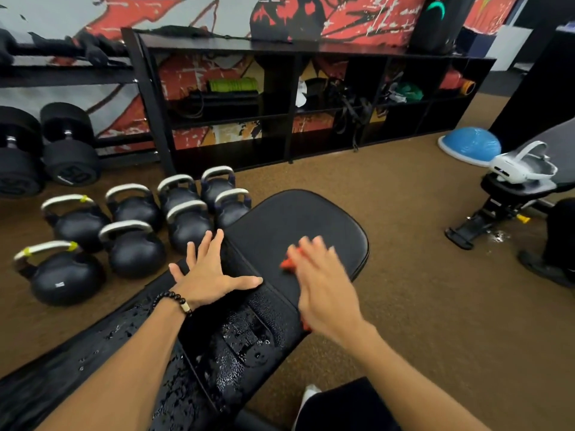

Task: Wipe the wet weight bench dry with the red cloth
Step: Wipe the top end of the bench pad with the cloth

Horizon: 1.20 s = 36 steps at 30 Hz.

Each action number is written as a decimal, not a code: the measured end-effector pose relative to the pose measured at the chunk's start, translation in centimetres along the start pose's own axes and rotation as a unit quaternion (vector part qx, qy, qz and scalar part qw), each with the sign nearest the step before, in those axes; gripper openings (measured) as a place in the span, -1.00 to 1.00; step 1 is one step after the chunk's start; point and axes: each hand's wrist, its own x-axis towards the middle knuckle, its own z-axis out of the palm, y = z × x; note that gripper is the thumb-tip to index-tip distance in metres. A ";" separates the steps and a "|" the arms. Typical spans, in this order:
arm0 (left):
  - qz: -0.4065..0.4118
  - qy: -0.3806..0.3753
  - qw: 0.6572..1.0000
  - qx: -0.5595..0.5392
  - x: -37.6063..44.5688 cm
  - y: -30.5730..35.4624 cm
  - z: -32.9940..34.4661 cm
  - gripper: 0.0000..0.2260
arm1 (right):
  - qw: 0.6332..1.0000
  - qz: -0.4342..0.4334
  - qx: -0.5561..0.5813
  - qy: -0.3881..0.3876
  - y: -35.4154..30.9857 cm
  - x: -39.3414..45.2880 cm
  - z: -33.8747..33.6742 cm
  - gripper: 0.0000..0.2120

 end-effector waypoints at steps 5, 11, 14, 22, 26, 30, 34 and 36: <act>0.003 -0.001 1.000 0.012 0.1 -0.2 0.0 0.33 | 0.999 0.013 0.032 0.003 5.4 0.9 -1.5 -0.58; 0.011 -0.009 1.000 0.014 0.2 -0.4 0.0 0.40 | 0.950 0.287 0.102 0.072 7.6 5.6 -2.5 -0.57; 0.009 -0.003 1.000 0.015 0.0 -0.2 0.0 0.34 | 0.988 0.149 -0.003 0.044 3.1 2.3 -1.0 -0.55; 0.004 -0.013 1.000 0.017 -0.1 -0.1 -0.1 0.34 | 0.992 0.112 -0.047 -0.040 6.7 9.6 -1.4 -0.52; 0.001 -0.014 1.000 0.013 -0.3 0.1 -0.2 0.35 | 0.988 0.115 -0.090 -0.047 3.5 14.5 0.5 -0.55; 0.004 -0.007 1.000 0.012 -0.3 0.1 -0.1 0.34 | 0.978 -0.141 -0.085 -0.129 -1.6 12.3 2.5 -0.49; 0.007 -0.005 1.000 0.021 -0.1 0.0 0.0 0.32 | 0.947 -0.260 0.002 -0.189 1.9 5.6 -0.7 -0.56; 0.003 -0.006 1.000 0.025 0.0 0.0 0.1 0.33 | 0.936 -0.271 0.015 -0.222 5.0 6.3 -2.6 -0.57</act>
